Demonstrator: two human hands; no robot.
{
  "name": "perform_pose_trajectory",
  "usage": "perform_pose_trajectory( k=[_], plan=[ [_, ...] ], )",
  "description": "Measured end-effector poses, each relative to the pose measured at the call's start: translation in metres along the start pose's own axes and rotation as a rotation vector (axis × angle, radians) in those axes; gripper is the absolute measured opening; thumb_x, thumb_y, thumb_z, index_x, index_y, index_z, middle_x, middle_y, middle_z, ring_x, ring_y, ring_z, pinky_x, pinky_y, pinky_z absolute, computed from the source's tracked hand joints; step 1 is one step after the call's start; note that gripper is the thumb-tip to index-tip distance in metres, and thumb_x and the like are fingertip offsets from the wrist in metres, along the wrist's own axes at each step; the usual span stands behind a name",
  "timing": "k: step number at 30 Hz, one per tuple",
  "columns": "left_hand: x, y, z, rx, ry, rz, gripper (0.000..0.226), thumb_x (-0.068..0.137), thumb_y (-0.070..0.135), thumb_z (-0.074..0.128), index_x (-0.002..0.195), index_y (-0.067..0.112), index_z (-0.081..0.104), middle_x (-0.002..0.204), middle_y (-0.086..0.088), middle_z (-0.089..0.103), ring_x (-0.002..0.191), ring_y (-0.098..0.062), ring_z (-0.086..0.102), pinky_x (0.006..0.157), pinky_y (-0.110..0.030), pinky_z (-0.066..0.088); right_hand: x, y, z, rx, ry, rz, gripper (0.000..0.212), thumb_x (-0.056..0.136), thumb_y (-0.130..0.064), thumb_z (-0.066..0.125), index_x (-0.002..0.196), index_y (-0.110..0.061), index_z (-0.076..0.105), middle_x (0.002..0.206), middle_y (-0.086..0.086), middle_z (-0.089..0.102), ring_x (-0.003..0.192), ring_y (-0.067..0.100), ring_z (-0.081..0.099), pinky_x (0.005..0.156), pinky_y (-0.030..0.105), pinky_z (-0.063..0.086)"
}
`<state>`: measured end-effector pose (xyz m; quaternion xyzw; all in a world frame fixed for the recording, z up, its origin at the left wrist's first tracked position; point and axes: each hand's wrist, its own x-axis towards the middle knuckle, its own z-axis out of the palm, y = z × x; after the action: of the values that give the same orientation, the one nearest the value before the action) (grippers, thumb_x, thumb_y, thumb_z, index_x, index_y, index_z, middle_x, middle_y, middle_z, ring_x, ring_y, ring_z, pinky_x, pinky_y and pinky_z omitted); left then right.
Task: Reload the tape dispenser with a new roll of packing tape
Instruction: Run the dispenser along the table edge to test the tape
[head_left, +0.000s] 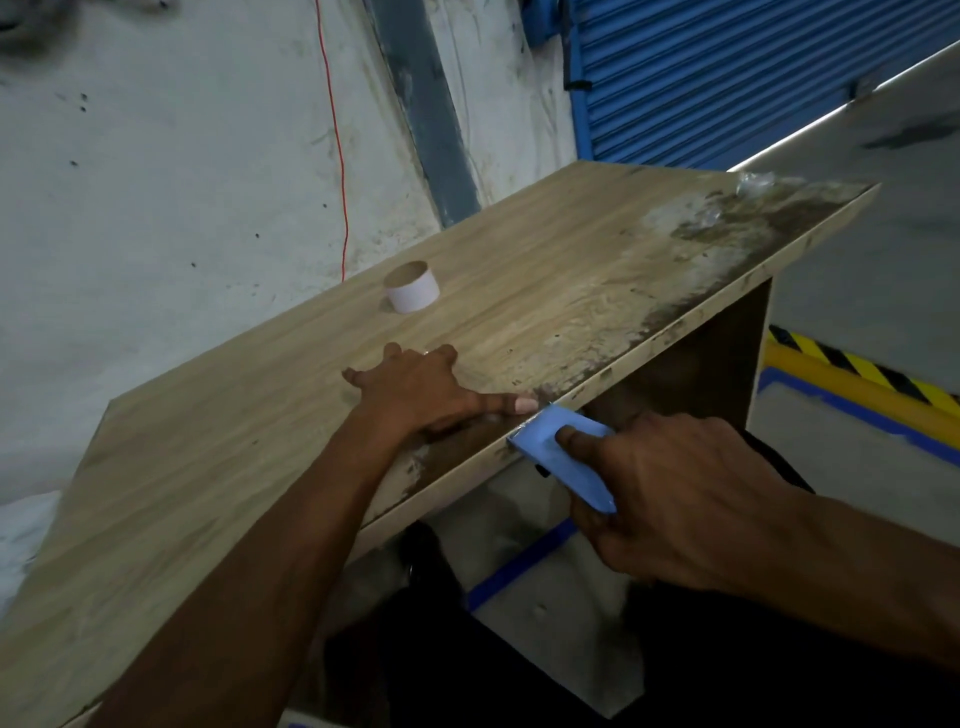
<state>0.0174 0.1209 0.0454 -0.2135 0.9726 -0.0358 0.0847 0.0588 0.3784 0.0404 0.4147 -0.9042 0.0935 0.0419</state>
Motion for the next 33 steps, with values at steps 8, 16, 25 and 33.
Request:
perform_pose_trajectory(
  k=[8,16,25,33],
  plan=[
    [0.005,0.000,0.001,-0.022,-0.034,0.011,0.142,0.037,0.114,0.035,0.155,0.036,0.032,0.164,-0.012,0.033,0.152,-0.040,0.022,0.112,-0.079,0.016,-0.029,0.012,0.056,0.160,-0.345,0.150,0.032,0.093,-0.059,0.051,0.097,-0.026,0.051,0.088,-0.012,0.053,0.089,0.012,0.057,0.080,0.027,0.041],
    [0.009,-0.009,0.005,-0.116,0.008,0.061,0.133,0.047,0.110,0.042,0.159,0.044,0.015,0.169,-0.003,0.021,0.155,-0.035,0.010,0.116,-0.077,0.006,-0.011,0.007,0.049,0.153,-0.195,0.125,0.041,0.091,-0.064,0.043,0.118,-0.037,0.060,0.094,-0.008,0.064,0.088,0.007,0.065,0.066,0.022,0.039],
    [-0.005,-0.030,0.014,-0.528,0.412,0.191,0.067,0.085,0.058,0.074,0.144,0.035,0.053,0.144,0.001,0.059,0.137,-0.023,0.041,0.112,-0.037,0.039,-0.028,0.029,0.013,0.424,0.068,0.070,0.071,0.075,-0.088,0.030,0.142,-0.065,0.037,0.120,-0.027,0.068,0.099,0.002,0.068,0.085,0.029,0.057],
    [-0.031,0.014,0.015,-0.529,0.312,0.168,0.087,0.082,0.072,0.067,0.154,0.031,0.042,0.159,0.006,0.044,0.145,-0.017,0.042,0.118,-0.030,0.035,-0.004,0.075,-0.029,0.586,0.313,0.045,0.044,0.083,-0.080,0.045,0.126,-0.070,0.053,0.113,-0.042,0.066,0.107,-0.011,0.065,0.090,0.032,0.058]
  ],
)
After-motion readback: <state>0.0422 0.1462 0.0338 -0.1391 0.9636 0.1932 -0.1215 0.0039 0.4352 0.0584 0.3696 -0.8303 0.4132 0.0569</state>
